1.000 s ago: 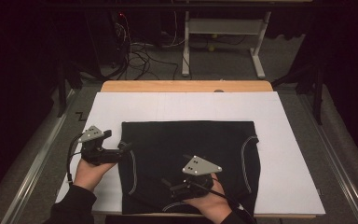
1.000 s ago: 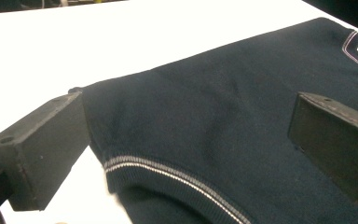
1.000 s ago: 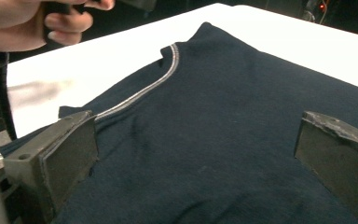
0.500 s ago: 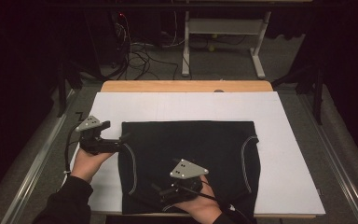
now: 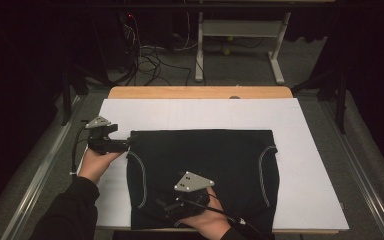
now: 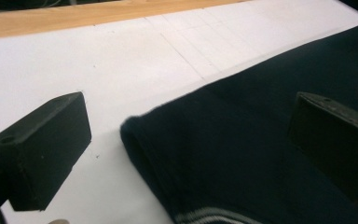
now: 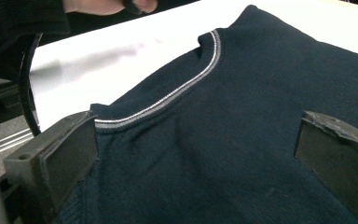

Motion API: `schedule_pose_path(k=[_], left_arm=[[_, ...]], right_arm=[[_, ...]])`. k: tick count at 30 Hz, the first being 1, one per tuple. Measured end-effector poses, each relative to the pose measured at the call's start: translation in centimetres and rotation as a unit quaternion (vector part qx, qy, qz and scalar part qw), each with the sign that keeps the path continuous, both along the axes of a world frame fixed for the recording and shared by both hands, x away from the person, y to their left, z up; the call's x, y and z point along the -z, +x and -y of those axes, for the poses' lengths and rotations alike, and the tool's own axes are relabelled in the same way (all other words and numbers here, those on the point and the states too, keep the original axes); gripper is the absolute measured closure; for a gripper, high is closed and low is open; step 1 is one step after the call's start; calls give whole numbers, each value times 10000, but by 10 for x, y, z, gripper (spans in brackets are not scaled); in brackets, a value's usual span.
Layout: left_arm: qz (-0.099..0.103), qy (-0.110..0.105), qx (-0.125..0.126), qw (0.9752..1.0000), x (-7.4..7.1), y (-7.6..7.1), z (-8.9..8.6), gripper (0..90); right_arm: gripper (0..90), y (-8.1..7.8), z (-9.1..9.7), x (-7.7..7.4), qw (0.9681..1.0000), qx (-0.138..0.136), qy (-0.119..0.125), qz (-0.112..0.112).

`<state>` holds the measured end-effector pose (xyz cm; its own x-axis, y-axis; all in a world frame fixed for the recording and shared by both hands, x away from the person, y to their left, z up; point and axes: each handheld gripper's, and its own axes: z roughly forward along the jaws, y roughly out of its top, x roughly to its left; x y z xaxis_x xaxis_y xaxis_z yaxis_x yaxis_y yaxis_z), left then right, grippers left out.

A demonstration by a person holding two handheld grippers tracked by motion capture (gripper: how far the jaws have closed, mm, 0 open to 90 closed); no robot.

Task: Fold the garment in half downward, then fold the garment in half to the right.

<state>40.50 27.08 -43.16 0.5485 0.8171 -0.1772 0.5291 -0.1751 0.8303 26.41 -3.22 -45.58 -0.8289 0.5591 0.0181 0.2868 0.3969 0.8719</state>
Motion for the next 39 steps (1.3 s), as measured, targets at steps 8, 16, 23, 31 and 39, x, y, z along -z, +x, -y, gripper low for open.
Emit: schedule_pose_path(k=[8,16,23,31,39], left_arm=[[-572,-145,-521,9969,28,28,-3,22],[-924,-6,-456,9947,51,42,3,260],[-958,265,-393,9943,54,43,10,450],[-896,235,-344,9951,55,40,10,732],[-612,291,-369,9970,55,33,12,764]], right_arm=[[2,-8,-22,0,9997,-209,-137,-20],[2,-14,-32,2,9993,-333,-134,-56],[5,-18,-36,9,9986,-404,-301,-136],[45,-24,-49,13,9974,-525,-384,-325],[156,-30,-66,25,9939,-660,-640,-609]])
